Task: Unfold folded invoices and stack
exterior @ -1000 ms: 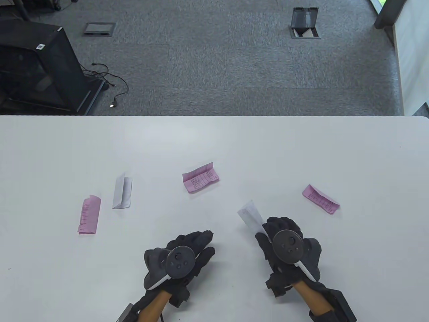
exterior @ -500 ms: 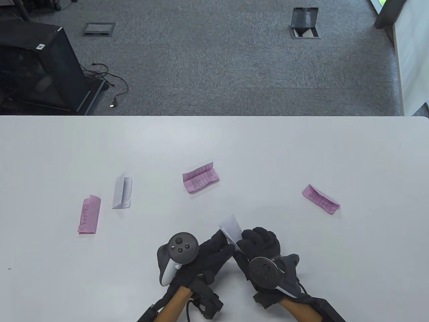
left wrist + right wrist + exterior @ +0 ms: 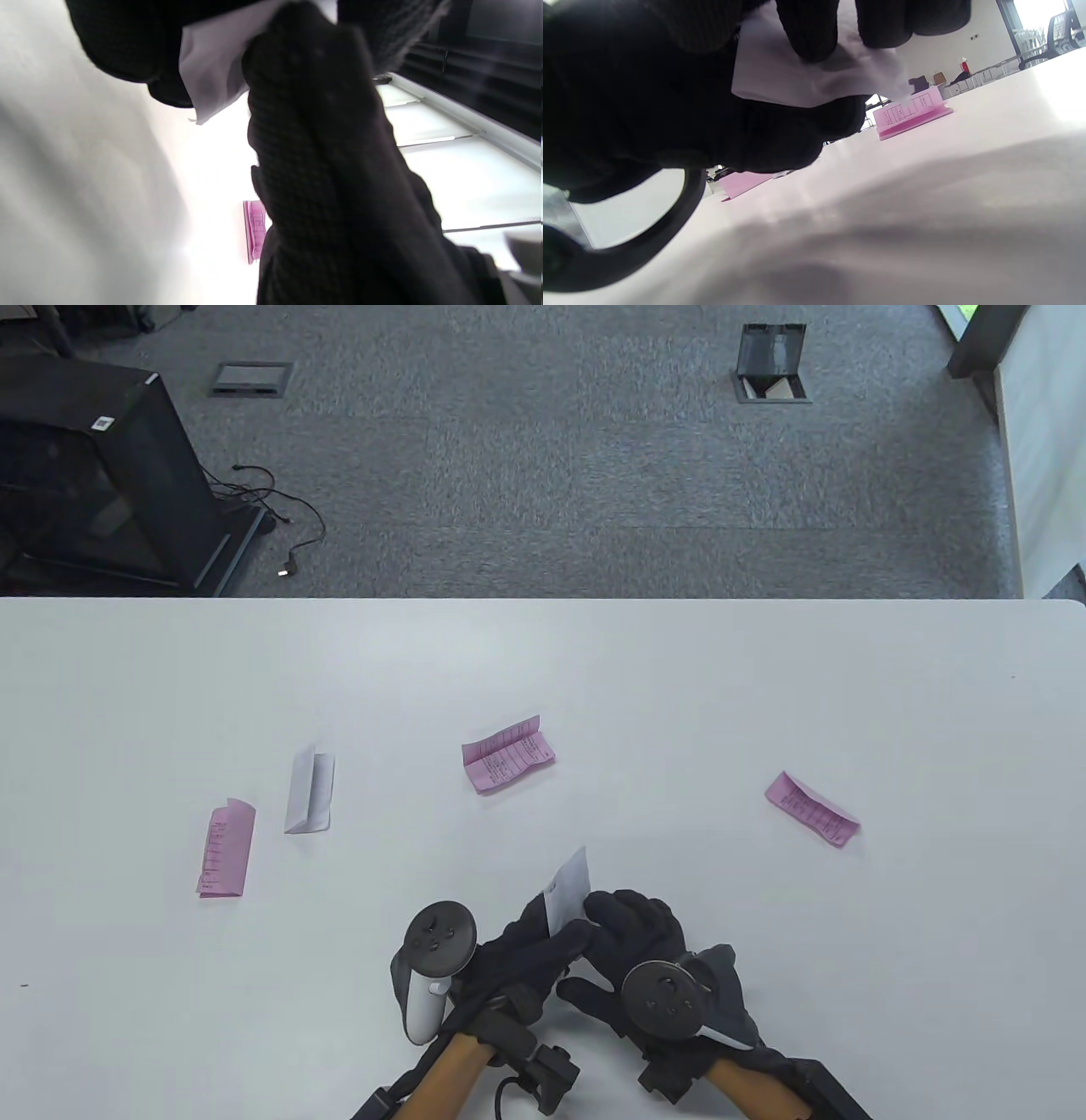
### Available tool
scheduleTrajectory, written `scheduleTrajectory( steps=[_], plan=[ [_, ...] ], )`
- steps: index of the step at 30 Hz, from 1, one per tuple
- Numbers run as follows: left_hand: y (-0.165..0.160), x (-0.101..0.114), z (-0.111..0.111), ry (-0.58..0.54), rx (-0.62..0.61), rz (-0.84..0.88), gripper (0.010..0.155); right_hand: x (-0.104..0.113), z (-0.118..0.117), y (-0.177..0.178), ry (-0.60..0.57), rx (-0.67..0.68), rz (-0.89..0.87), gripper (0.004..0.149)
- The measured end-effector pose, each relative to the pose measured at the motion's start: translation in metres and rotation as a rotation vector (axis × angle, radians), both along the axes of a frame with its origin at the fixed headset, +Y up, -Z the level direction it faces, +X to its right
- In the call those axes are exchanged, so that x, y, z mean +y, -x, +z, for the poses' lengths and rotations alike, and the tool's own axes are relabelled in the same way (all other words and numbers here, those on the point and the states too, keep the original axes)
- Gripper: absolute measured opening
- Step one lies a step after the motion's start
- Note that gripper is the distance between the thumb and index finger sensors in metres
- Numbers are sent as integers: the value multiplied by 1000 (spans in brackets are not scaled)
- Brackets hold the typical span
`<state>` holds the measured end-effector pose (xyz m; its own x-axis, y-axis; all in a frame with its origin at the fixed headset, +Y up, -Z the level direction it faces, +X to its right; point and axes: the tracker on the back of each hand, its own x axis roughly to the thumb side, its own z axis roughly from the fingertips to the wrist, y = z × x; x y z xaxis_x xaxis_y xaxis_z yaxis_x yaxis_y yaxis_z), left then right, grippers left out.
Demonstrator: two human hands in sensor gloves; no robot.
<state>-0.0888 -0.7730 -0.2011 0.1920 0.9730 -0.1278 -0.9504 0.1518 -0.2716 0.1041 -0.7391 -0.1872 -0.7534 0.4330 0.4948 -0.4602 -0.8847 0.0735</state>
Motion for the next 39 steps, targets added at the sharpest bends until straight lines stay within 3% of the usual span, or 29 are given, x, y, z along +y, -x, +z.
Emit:
scheduleTrajectory(
  steps=[2,6,10,13,15,18,20,23,25,27,29,31,34,39],
  plan=[
    [3,-1,0,-12,24,18,53,2,-4,-6,53,10,-74,60],
    [7,-2,0,-31,16,29,49,3,-14,-22,132,-99,-254,56],
    [3,-2,-1,-46,-53,54,48,-6,-24,-31,290,-201,-321,69],
    [-1,-2,-1,-63,-113,49,48,-16,-30,-36,466,-195,-447,75],
    [-2,-1,0,-66,-133,28,48,-18,-32,-37,528,-147,-560,62],
    [2,1,2,-77,-79,-43,45,-16,-33,-40,496,-172,-574,44],
    [6,4,4,-78,-33,-100,57,-15,-34,-42,453,-186,-546,39],
    [11,14,11,-174,111,-211,67,-15,-34,-44,447,-214,-554,38],
    [13,25,19,-309,177,-289,67,-15,-34,-45,445,-220,-556,37],
    [10,41,31,-522,221,-390,62,-14,-34,-46,424,-239,-544,37],
    [3,48,37,-623,191,-463,52,-14,-33,-46,419,-242,-542,37],
    [-5,44,36,-581,115,-489,56,-13,-32,-44,419,-228,-544,37],
    [-12,29,30,-391,-14,-418,86,-11,-29,-38,410,-187,-536,37],
    [-14,20,26,-283,-88,-272,92,-11,-27,-31,426,-80,-554,40]
  ],
)
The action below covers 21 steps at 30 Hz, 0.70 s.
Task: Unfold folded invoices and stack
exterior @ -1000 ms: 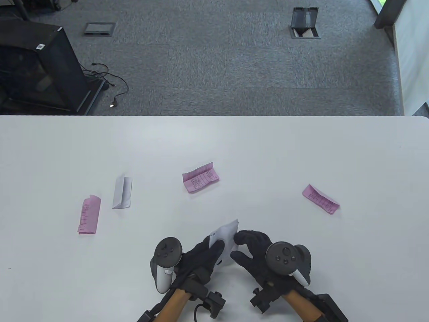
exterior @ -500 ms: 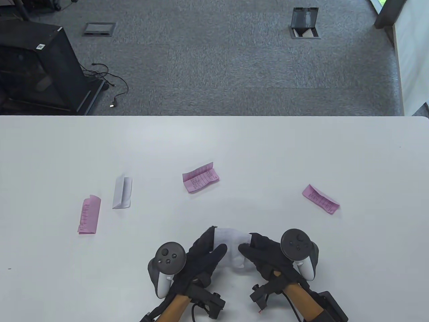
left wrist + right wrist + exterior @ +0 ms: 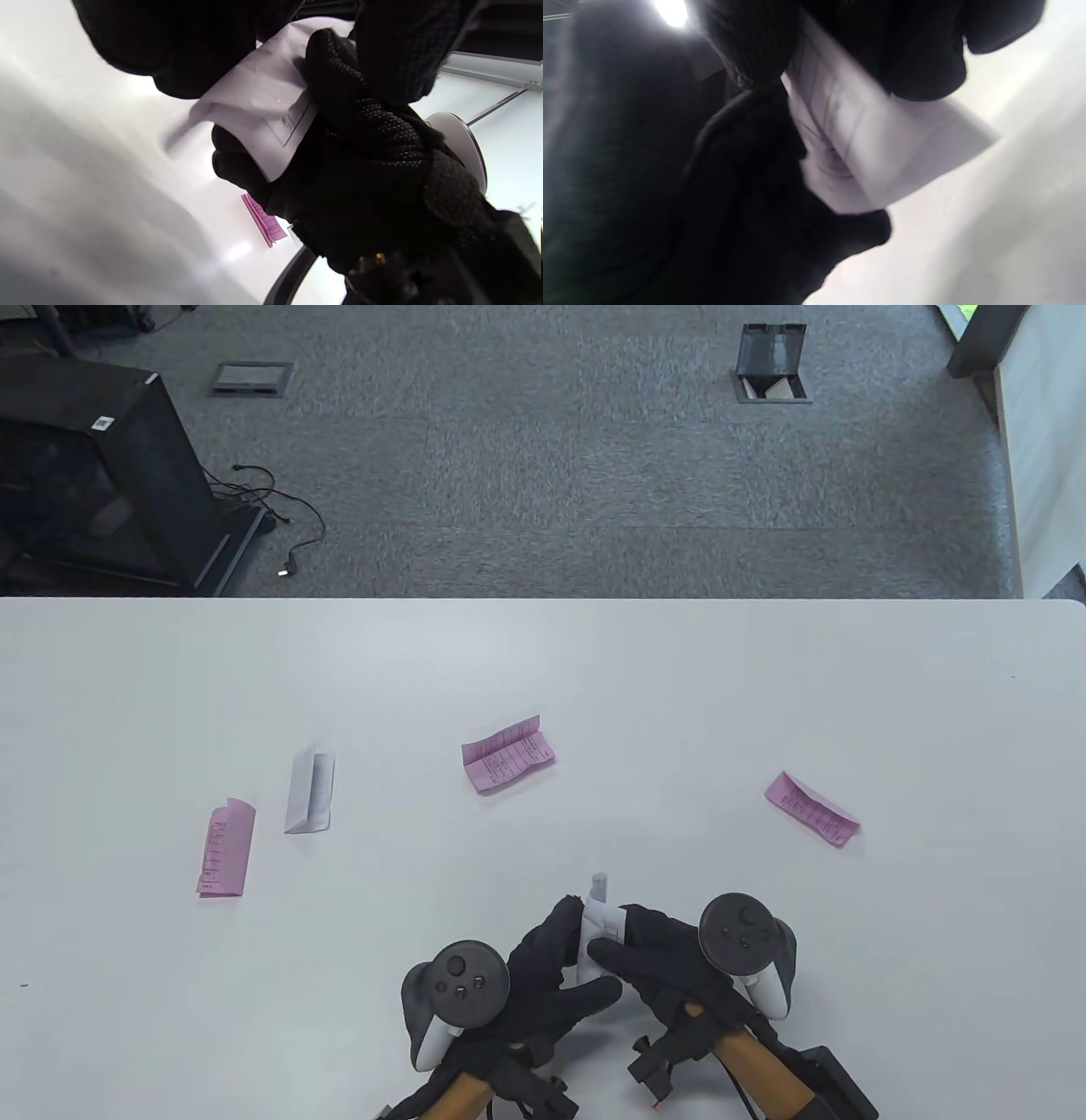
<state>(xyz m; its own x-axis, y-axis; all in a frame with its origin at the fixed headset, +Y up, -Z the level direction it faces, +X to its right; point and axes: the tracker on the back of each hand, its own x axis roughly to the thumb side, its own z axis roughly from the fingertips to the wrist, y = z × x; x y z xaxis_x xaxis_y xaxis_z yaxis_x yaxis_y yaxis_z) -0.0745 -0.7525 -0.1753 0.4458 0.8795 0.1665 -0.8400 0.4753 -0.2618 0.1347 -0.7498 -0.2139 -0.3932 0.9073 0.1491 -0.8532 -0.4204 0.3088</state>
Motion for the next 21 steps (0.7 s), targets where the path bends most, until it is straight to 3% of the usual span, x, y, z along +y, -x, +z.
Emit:
scheduleTrajectory(
  steps=[13,21],
  plan=[
    [4,-6,-3,29,29,15,79,-2,-1,1,51,121,-92,44],
    [3,-6,-3,28,23,11,84,-2,-2,-1,32,99,-62,42]
  ],
)
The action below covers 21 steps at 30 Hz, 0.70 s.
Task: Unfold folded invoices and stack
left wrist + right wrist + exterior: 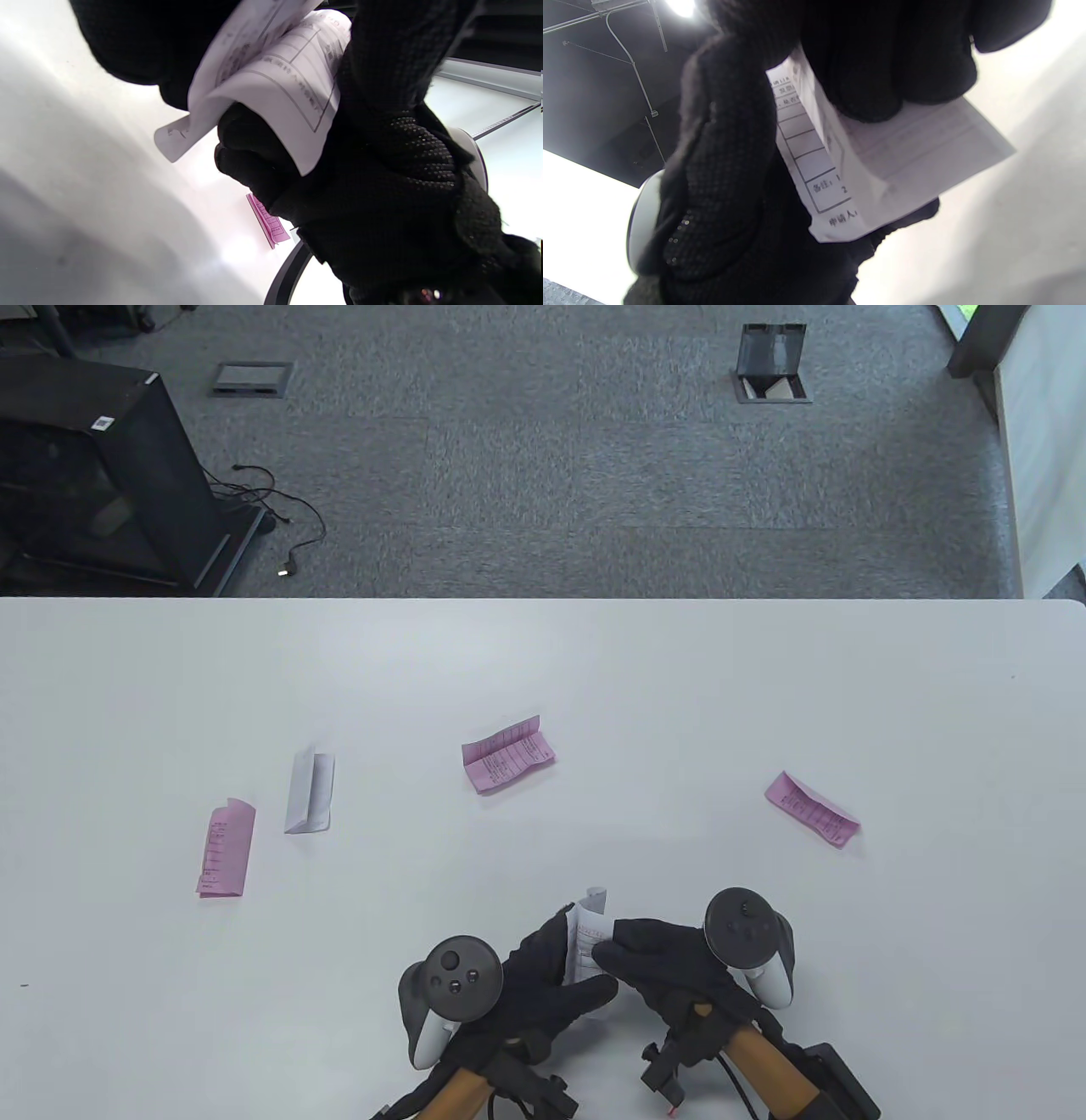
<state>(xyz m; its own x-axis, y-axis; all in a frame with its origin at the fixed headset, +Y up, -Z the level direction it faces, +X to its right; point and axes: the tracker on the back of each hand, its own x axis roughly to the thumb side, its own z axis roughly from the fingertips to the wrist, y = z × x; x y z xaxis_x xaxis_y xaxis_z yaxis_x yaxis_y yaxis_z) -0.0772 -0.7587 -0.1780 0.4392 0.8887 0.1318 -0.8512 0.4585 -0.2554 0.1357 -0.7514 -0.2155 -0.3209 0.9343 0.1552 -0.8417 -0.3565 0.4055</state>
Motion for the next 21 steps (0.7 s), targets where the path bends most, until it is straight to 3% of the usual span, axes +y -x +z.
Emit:
scheduleTrajectory(
  steps=[4,8,14,18,21],
  plan=[
    [3,0,-1,1,35,35,68,2,-1,-4,-13,-33,14,40],
    [17,0,-4,16,145,102,46,7,-7,-20,-49,-118,77,40],
    [40,-5,-12,81,255,72,46,9,-17,-58,-51,-286,241,39],
    [42,-6,-15,114,263,34,48,6,-20,-66,-80,-306,307,39],
    [41,-5,-16,140,255,-93,52,6,-20,-67,-120,-331,425,38]
  ],
)
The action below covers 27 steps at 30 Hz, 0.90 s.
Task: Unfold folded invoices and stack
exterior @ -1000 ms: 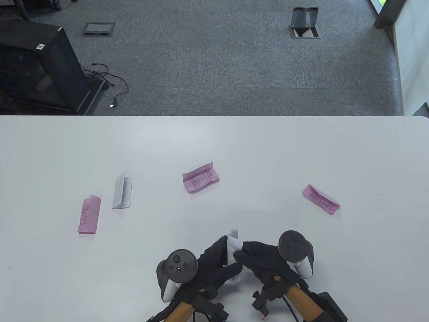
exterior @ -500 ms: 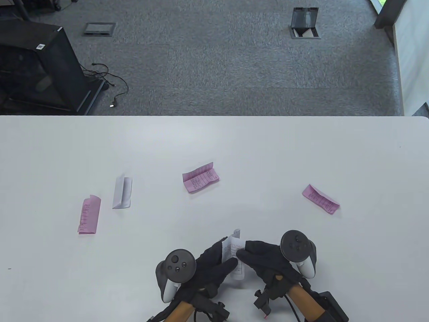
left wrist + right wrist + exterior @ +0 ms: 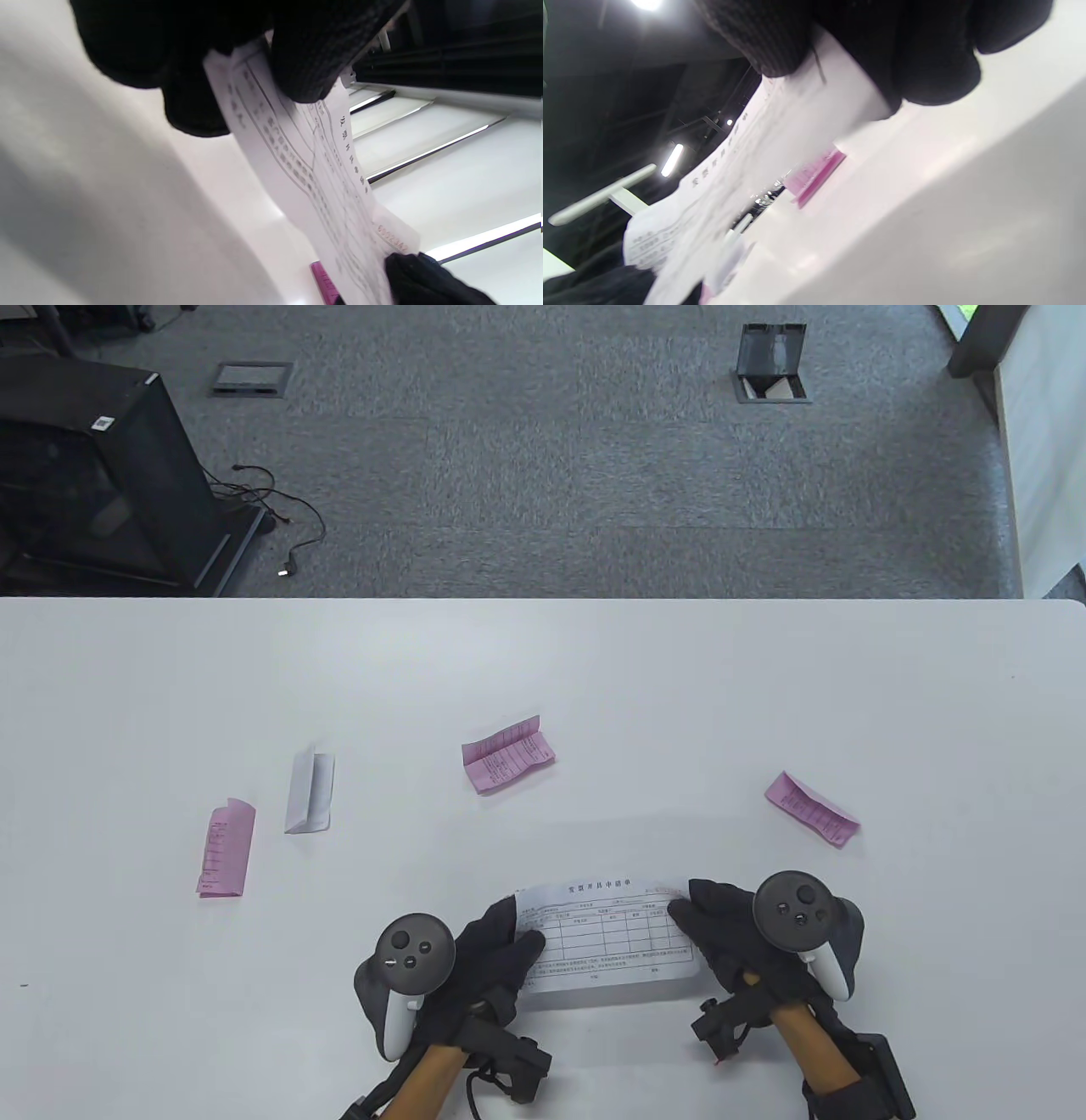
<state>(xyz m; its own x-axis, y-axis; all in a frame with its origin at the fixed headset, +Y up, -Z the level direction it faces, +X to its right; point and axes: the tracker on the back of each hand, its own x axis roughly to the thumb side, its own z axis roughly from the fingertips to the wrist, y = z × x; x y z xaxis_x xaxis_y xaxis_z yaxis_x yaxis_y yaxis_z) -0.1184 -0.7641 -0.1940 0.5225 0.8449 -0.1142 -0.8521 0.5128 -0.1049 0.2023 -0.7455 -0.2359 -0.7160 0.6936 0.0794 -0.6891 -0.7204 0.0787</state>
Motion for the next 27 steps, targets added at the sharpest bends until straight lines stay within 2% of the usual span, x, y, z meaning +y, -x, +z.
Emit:
scheduleTrajectory(
  steps=[11,17,21,24,27],
  plan=[
    [-28,0,-2,19,-111,-608,69,-16,2,22,-3,49,433,37],
    [-40,-3,-2,24,-136,-755,73,-20,8,39,-42,77,624,37],
    [-50,-4,0,32,-187,-927,80,-22,11,45,-57,88,717,37],
    [-53,-2,4,-9,-178,-1008,91,-21,13,46,-52,83,754,37],
    [-53,-1,7,-45,-180,-1020,90,-19,12,44,-25,87,742,37]
  ],
)
